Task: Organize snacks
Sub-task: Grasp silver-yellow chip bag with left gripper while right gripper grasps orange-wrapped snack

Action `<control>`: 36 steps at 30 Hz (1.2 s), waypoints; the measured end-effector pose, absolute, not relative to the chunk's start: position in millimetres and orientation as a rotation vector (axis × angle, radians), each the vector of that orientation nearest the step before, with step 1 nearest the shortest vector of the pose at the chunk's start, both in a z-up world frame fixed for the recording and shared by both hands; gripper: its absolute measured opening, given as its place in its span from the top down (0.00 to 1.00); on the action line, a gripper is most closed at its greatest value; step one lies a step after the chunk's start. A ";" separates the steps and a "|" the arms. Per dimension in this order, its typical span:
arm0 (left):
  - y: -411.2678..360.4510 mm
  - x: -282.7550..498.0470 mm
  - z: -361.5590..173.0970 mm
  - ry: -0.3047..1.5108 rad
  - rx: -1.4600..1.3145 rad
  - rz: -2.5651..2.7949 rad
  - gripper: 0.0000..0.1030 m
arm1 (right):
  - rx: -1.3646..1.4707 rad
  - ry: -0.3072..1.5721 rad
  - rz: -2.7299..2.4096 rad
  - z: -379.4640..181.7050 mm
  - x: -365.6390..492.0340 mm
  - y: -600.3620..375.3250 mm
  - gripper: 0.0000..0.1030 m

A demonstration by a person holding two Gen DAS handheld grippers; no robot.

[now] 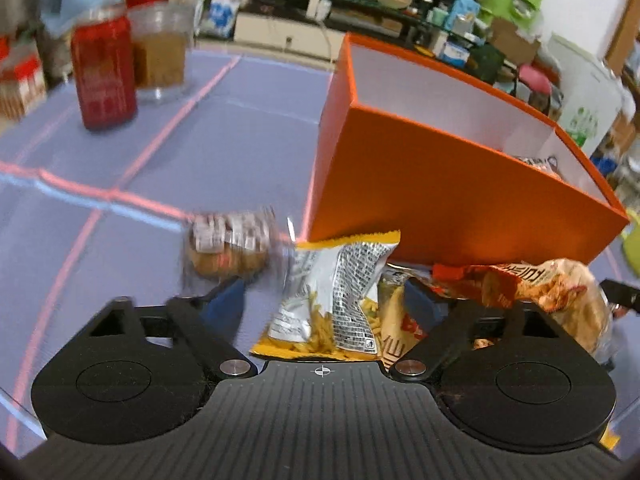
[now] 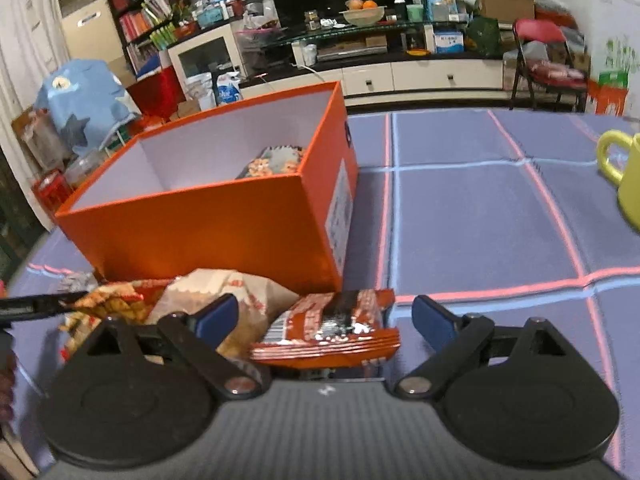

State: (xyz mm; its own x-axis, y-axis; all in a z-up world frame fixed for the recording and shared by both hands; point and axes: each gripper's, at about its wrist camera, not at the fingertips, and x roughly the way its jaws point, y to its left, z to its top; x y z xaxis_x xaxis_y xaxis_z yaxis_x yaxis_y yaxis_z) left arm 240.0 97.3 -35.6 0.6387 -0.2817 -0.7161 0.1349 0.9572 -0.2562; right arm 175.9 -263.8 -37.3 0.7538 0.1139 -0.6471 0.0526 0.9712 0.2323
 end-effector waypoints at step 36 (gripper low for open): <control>97.2 235.5 -25.5 0.832 -0.139 -0.237 0.93 | 0.142 0.803 0.007 -46.1 187.5 -260.1 0.50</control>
State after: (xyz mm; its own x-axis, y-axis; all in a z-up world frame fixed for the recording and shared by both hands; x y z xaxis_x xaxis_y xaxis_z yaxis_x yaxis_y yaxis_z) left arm 235.5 97.2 -25.5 0.6493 -0.2618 -0.7140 0.1536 0.9647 -0.2140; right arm 187.5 -260.1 -46.1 0.6947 0.0604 -0.7167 0.0476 0.9904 0.1296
